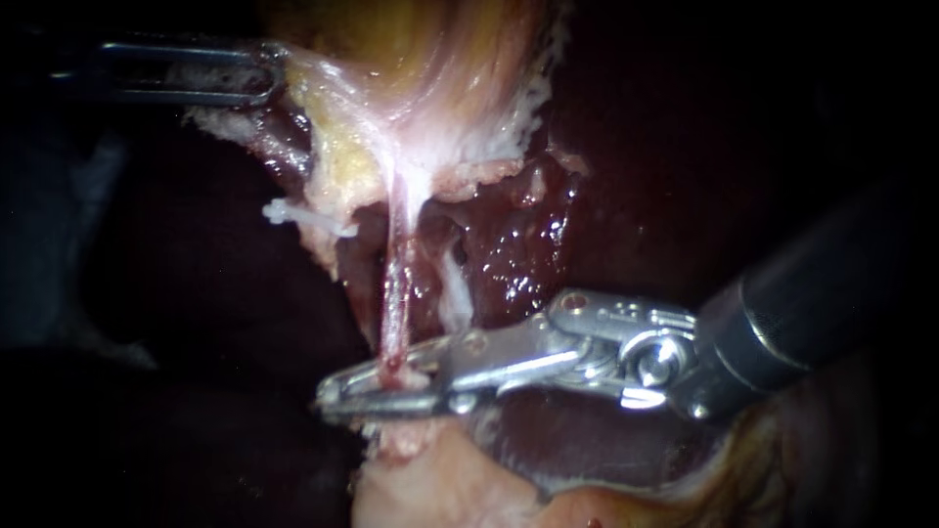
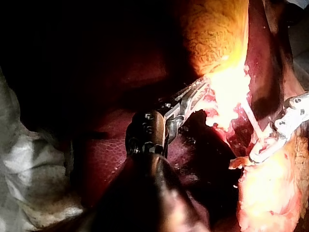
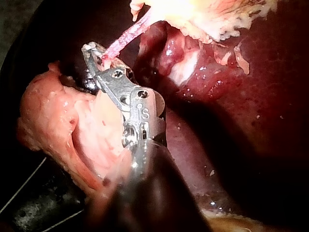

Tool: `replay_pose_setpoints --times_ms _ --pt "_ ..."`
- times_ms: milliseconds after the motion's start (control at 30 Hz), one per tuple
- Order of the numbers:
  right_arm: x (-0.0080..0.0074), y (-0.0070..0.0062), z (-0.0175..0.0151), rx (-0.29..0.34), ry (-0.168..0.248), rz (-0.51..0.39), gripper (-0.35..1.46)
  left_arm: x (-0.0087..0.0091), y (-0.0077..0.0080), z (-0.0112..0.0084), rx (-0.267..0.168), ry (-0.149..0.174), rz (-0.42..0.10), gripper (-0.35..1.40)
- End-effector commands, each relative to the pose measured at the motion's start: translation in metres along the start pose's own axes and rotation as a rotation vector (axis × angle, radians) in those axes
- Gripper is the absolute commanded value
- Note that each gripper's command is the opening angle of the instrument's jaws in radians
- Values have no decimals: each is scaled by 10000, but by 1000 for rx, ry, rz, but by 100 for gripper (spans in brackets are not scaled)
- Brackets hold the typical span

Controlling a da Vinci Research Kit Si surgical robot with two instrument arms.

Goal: Clipping first clip right tube

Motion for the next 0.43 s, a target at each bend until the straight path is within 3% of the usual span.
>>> replay_pose_setpoints --times_ms 33,433 --pt "-3 1 0 -1 -6 -2 -35 0 0 0 1 -3 0 -35" --pt "-5 2 0 -6 -15 26 -35 0 0 1 1 -2 1 -35"
